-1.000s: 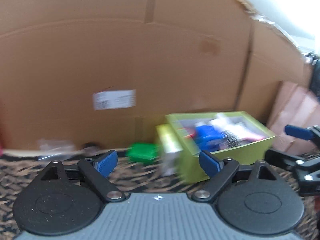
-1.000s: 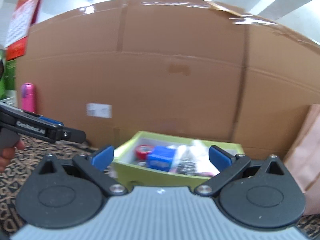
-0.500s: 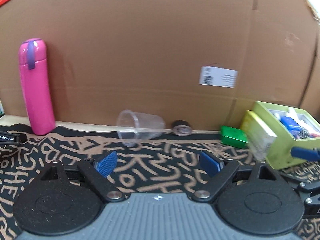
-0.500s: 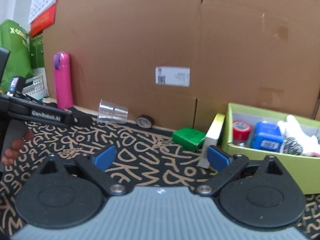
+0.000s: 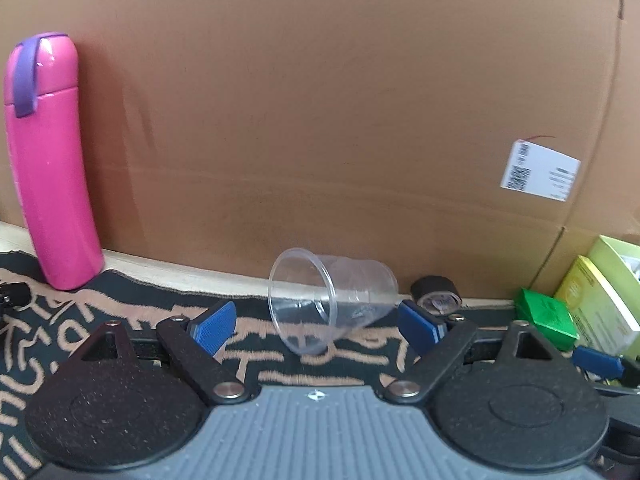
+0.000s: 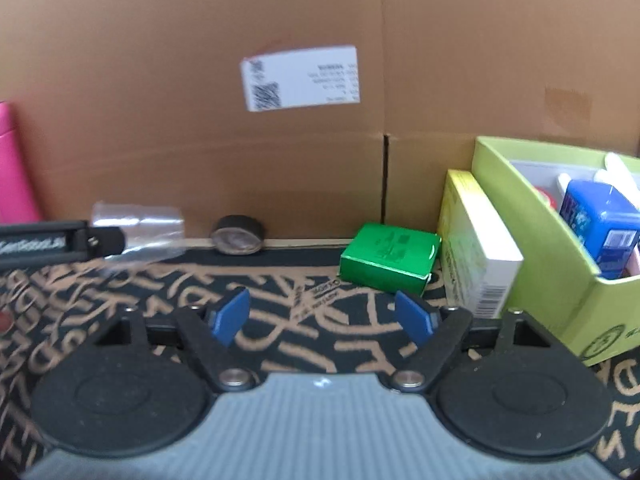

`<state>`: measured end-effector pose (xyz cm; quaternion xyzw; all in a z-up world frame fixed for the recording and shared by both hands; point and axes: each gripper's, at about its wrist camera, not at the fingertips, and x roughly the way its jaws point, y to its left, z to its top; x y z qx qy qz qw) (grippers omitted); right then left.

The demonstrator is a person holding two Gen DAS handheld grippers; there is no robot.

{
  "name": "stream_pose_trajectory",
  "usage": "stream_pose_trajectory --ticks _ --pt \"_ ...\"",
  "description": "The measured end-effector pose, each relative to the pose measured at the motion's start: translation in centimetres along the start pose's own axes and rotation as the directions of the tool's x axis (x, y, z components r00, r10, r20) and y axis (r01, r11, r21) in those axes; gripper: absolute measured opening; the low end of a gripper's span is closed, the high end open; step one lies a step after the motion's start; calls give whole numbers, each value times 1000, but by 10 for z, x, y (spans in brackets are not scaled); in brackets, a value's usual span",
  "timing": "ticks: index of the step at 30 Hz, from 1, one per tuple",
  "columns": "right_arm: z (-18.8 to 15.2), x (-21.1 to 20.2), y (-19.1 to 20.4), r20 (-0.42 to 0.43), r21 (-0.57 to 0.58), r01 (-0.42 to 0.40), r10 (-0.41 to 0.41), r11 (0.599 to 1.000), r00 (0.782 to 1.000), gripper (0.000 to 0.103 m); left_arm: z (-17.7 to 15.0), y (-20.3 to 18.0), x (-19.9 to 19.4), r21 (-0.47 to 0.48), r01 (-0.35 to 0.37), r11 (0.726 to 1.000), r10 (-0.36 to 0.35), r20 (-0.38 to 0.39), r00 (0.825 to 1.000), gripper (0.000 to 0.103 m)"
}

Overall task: Organize objects
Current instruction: 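Withdraw both tools from the shoebox and move toward the clear cup and medicine box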

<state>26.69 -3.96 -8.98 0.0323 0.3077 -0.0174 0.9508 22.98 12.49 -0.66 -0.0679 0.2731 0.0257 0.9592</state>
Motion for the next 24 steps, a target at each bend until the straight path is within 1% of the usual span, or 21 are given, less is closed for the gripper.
stream_pose_trajectory --ticks 3,5,6,8,10,12,13,14,15,17,18,19,20,21,24 --pt "2 17 4 -17 19 98 -98 995 995 82 2 2 10 2 6 1000 -6 -9 1000 88" --pt "2 26 0 -34 47 142 -141 989 989 82 2 3 17 9 15 1000 -15 -19 1000 83" --pt "3 31 -3 -48 70 156 -153 985 987 83 2 3 20 12 19 1000 -19 -25 1000 80" --pt "6 35 -9 -45 101 163 -159 981 986 84 1 5 26 7 30 1000 -30 -40 999 72" --pt "10 40 -12 -50 123 183 -178 975 983 84 0 6 30 -11 45 999 -45 -52 998 68" --pt "10 43 -12 -51 145 207 -202 967 978 84 0 5 33 -16 59 998 -60 -63 996 66" --pt "10 43 -11 -50 144 217 -212 965 976 84 0 4 34 -14 72 997 -73 -68 995 57" --pt "9 43 -11 -48 144 223 -218 964 975 82 0 3 34 -12 84 996 -85 -75 994 34" --pt "8 41 -12 -44 151 231 -227 961 973 78 0 2 35 -11 85 996 -86 -86 993 25" --pt "5 35 -18 -28 185 241 -240 953 970 59 -1 1 33 -15 96 995 -97 -95 991 19" --pt "2 31 -22 -23 192 232 -232 953 972 55 -2 0 31 -11 97 995 -98 -95 991 16" --pt "0 27 -26 -18 189 221 -222 957 975 47 -2 -1 28 -5 101 995 -101 -94 990 12" --pt "-2 24 -29 -15 188 215 -216 958 976 36 -3 -2 24 0 106 994 -106 -92 990 9" --pt "-5 20 -34 -12 193 203 -205 960 979 34 -4 -1 21 5 111 994 -110 -89 990 9" --pt "-11 10 -40 -5 170 142 -143 975 990 23 -9 -4 5 23 122 992 -119 -88 989 5"
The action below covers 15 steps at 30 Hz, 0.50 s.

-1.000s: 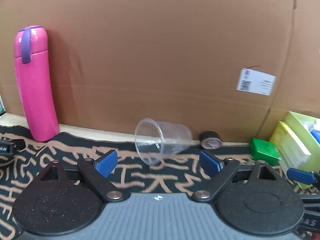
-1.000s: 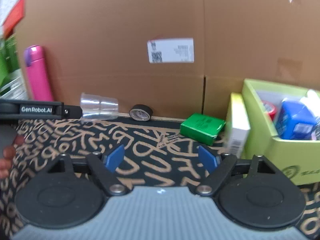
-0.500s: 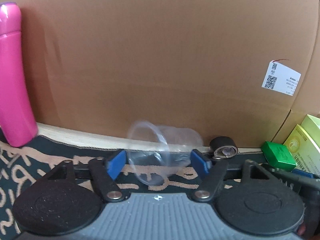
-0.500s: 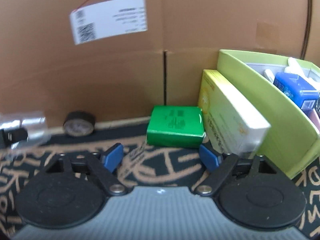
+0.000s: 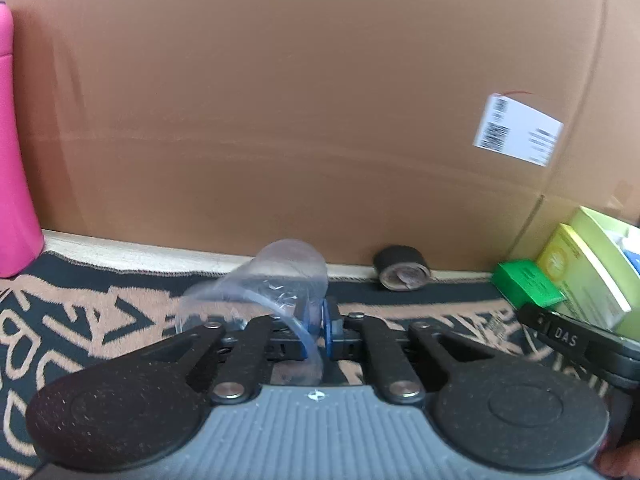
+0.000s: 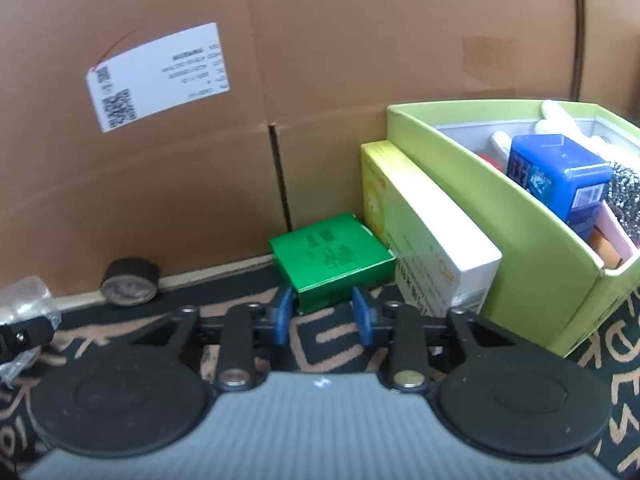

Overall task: Organize objects
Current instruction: 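Withdraw both tools from the shoebox and move toward the clear cup and medicine box, then grasp the clear plastic cup with the left tool while the right tool grasps the yellow-white medicine box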

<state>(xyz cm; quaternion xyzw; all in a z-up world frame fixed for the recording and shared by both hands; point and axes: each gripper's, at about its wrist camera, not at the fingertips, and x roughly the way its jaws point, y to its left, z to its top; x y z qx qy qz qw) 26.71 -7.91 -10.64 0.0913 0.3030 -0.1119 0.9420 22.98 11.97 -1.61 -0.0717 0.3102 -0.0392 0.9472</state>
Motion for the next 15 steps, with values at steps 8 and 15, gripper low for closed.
stream_pose_trajectory --ticks 8,15 --pt "-14 -26 -12 -12 8 -73 73 997 997 55 -8 -10 -32 7 0 1000 0 39 999 7" --pt "-6 -14 4 -10 -1 75 -75 997 997 70 0 0 -19 -36 -26 999 28 53 998 53"
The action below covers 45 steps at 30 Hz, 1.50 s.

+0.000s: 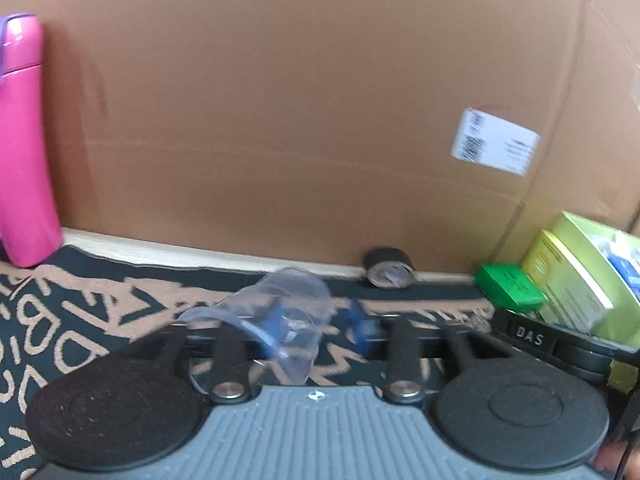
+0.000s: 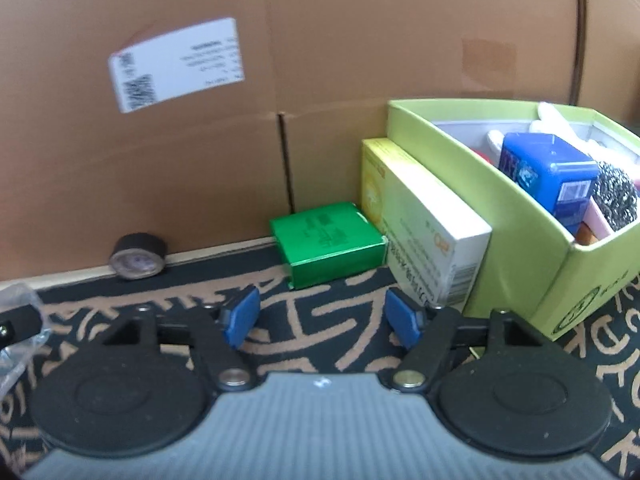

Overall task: Organize objects
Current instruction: 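Grasp the clear plastic cup with the left tool while the right tool grasps the yellow-white medicine box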

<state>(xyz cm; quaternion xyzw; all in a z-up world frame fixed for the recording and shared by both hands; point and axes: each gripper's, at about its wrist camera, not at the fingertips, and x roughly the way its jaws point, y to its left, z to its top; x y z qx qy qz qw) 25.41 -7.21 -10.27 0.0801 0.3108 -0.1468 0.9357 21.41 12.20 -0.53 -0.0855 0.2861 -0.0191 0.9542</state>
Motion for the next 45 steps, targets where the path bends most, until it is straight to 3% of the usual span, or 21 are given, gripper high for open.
stream_pose_trajectory --ticks 3,4,6,8,9,11,14,18,21,25,29,31,34,39,42,45 --pt "10 12 12 -13 2 38 -38 999 999 77 0 7 6 -14 2 1000 -2 1 1000 57" --pt "12 15 14 -17 17 42 -41 999 999 85 0 9 8 -12 3 1000 -3 -1 1000 57" --pt "14 18 23 -24 1 36 -36 999 999 86 1 13 11 -17 -4 1000 4 -6 1000 57" --pt "9 9 29 -18 -26 -58 58 998 998 83 1 18 13 -34 12 999 -12 -7 1000 57" --pt "4 1 29 -6 -37 -155 155 987 988 81 1 22 13 -45 11 999 -12 -7 1000 57" --pt "-5 -13 29 -2 -95 -261 262 961 965 62 0 28 11 -61 0 998 0 1 1000 57" --pt "-10 -27 22 38 -90 -210 214 974 976 67 -3 34 6 -73 -2 997 2 9 1000 58" --pt "-11 -35 23 63 -84 -75 81 994 995 80 -2 37 5 -76 -8 997 8 12 1000 59" --pt "-17 -48 11 48 -7 -109 109 994 993 82 -1 39 4 -73 -12 997 14 18 1000 59" --pt "-29 -63 -12 121 57 -68 60 996 991 81 -2 43 -3 -78 1 997 2 32 999 60" --pt "-22 -61 -25 149 77 -12 0 997 989 73 -2 48 -7 -93 -6 996 10 36 999 60" --pt "-22 -64 -28 181 87 -28 12 996 983 71 -1 51 -7 -98 -12 995 16 45 999 60" --pt "-23 -69 -26 231 92 13 -34 996 972 71 3 55 -4 -91 -40 995 44 48 998 61" --pt "-8 -54 -20 199 100 31 -51 995 979 70 10 60 9 -127 -53 990 58 36 998 63" --pt "-6 -48 -17 178 48 -53 44 997 983 49 18 62 18 -117 -71 991 75 31 997 63" --pt "-7 -43 -18 173 41 -3 -4 999 985 47 24 64 31 -153 -78 985 83 27 996 61"
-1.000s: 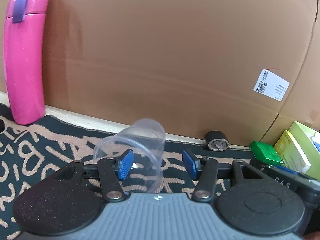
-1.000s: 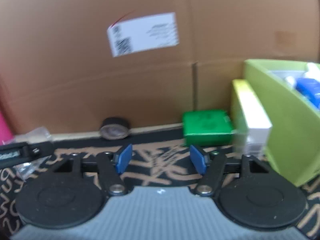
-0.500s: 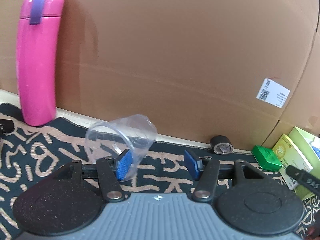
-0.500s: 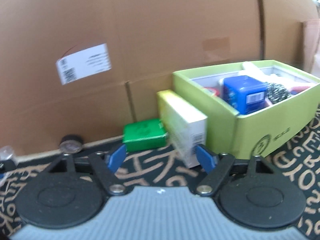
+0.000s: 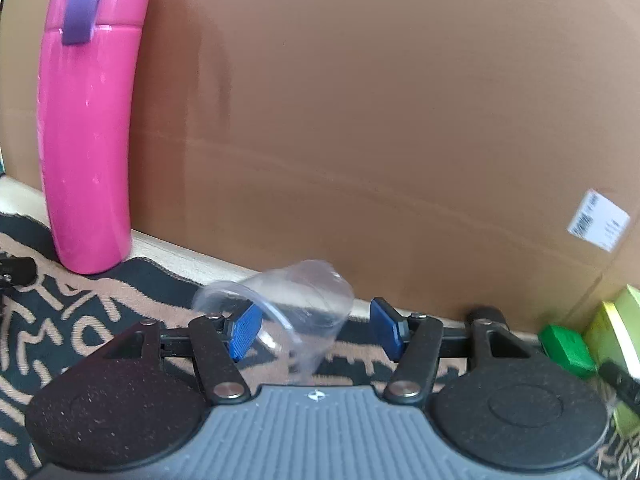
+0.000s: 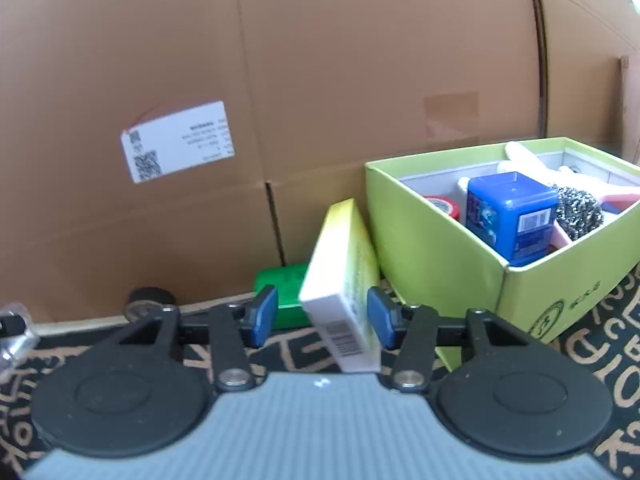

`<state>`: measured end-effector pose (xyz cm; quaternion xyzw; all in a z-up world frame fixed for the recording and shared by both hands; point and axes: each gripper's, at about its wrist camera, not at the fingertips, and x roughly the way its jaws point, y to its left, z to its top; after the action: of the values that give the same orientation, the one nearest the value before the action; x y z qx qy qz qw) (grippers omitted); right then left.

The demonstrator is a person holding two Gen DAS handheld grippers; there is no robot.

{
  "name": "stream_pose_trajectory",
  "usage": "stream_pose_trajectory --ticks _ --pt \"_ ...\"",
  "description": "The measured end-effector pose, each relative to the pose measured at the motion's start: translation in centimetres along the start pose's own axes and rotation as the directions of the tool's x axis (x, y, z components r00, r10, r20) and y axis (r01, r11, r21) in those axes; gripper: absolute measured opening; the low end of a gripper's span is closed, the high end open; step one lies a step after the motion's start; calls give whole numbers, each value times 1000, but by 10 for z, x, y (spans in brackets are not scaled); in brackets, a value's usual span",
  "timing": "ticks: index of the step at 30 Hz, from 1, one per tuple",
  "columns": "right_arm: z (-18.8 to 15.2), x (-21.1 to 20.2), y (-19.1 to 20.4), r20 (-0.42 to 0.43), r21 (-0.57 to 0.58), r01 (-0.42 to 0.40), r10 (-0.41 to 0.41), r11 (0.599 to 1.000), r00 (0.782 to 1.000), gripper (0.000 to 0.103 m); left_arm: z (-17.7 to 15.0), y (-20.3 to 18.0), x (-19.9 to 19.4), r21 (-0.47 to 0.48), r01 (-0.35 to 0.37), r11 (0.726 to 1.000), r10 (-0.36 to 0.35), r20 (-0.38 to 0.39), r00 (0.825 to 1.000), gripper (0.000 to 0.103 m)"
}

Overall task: Organize objects
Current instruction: 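Grasp the clear plastic cup with the left tool while the right tool grasps the yellow-white medicine box, then carry the cup and medicine box over the shoebox and open both tools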

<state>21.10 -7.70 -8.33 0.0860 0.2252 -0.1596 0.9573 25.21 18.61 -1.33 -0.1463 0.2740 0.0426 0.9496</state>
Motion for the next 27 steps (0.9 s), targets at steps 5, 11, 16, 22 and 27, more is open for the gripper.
stream_pose_trajectory --ticks 5,11,16,22,27 --pt "8 17 -1 -51 -5 -26 26 1000 998 36 2 -3 13 -8 48 999 -48 -54 997 12" --pt "1 -2 -18 -44 -53 -139 136 989 990 19 -11 -22 -13 79 121 989 -114 -84 990 3" --pt "-14 -62 -45 -62 -201 -270 263 942 963 19 -35 -57 -57 156 273 949 -251 -149 957 3" --pt "-33 -130 -84 -131 -314 -326 300 892 945 19 -82 -100 -86 187 419 889 -375 -233 898 4" --pt "-36 -158 -101 -208 -311 -417 366 854 907 34 -116 -104 -106 209 403 891 -342 -276 898 23"
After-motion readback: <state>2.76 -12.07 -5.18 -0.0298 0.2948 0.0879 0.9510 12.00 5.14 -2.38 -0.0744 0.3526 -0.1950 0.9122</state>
